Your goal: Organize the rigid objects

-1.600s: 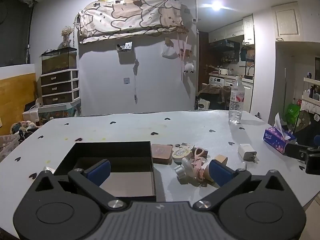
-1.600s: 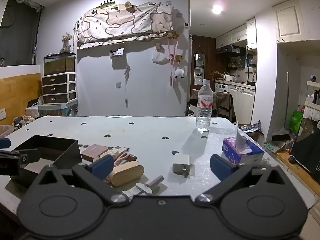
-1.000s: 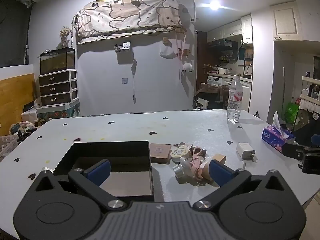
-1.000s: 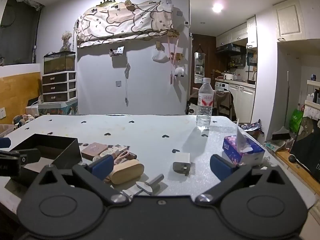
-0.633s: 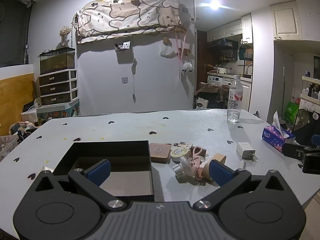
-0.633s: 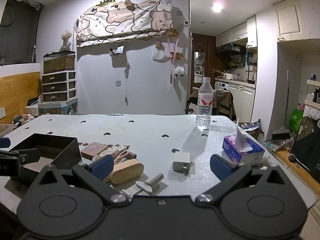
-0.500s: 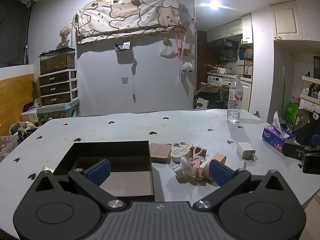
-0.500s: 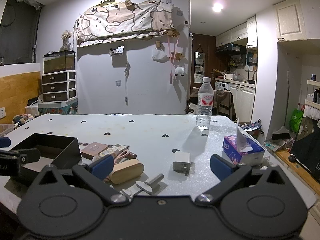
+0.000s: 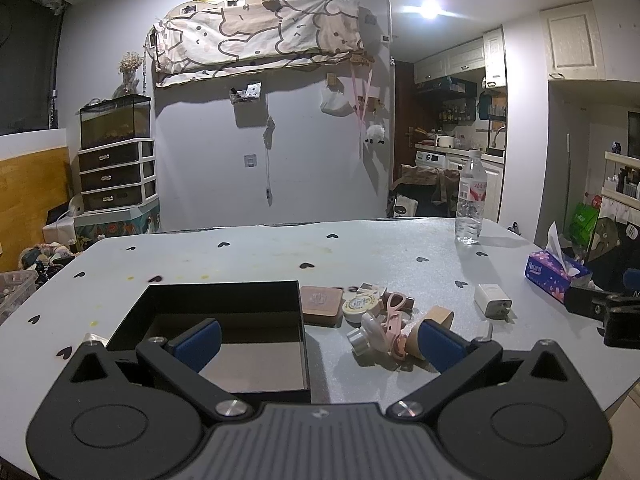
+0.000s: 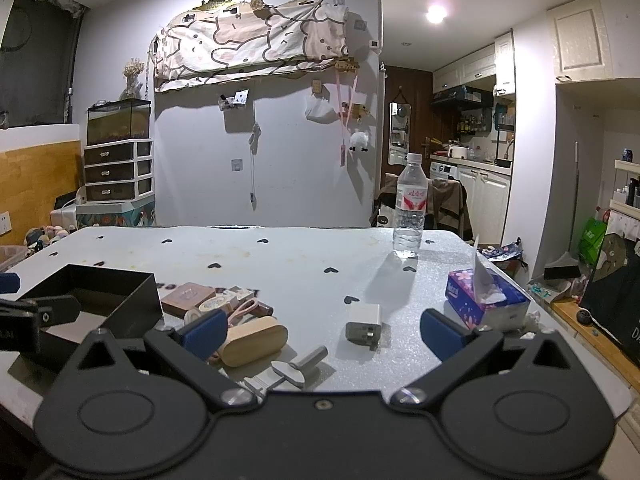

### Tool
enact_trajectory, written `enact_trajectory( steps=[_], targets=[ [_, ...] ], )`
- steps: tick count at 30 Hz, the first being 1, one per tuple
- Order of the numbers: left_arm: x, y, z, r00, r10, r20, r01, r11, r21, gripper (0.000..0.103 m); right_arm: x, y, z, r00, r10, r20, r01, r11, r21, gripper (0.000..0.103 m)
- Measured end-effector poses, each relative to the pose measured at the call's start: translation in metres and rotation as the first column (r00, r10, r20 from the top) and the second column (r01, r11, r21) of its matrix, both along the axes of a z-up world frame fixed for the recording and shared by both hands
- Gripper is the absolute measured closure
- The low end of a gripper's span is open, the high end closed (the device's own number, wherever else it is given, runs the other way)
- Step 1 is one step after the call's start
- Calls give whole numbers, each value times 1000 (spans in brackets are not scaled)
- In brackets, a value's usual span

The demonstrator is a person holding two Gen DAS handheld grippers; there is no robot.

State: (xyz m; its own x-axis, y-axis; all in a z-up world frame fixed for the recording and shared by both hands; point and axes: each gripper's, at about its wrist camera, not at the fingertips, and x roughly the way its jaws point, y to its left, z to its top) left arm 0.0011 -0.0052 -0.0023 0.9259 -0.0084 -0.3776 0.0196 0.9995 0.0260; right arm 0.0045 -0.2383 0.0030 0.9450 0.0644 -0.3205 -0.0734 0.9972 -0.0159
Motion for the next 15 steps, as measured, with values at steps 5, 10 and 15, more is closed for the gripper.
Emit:
enact_trajectory(
  steps=[5,10,15],
  targets=[
    [0,0,0,1000,0,0,0,1000,0,0,0,0,1,1000,-1,-1,1,1000,-1,0],
    [0,0,0,1000,1,0,-1,1000,1,0,0,0,1,1000,1,-1,-1,1000,-1,0],
    [0,0,0,1000,0,0,0,1000,0,0,0,0,0,1000,-2,-3,2,1000,-2,0]
  ],
)
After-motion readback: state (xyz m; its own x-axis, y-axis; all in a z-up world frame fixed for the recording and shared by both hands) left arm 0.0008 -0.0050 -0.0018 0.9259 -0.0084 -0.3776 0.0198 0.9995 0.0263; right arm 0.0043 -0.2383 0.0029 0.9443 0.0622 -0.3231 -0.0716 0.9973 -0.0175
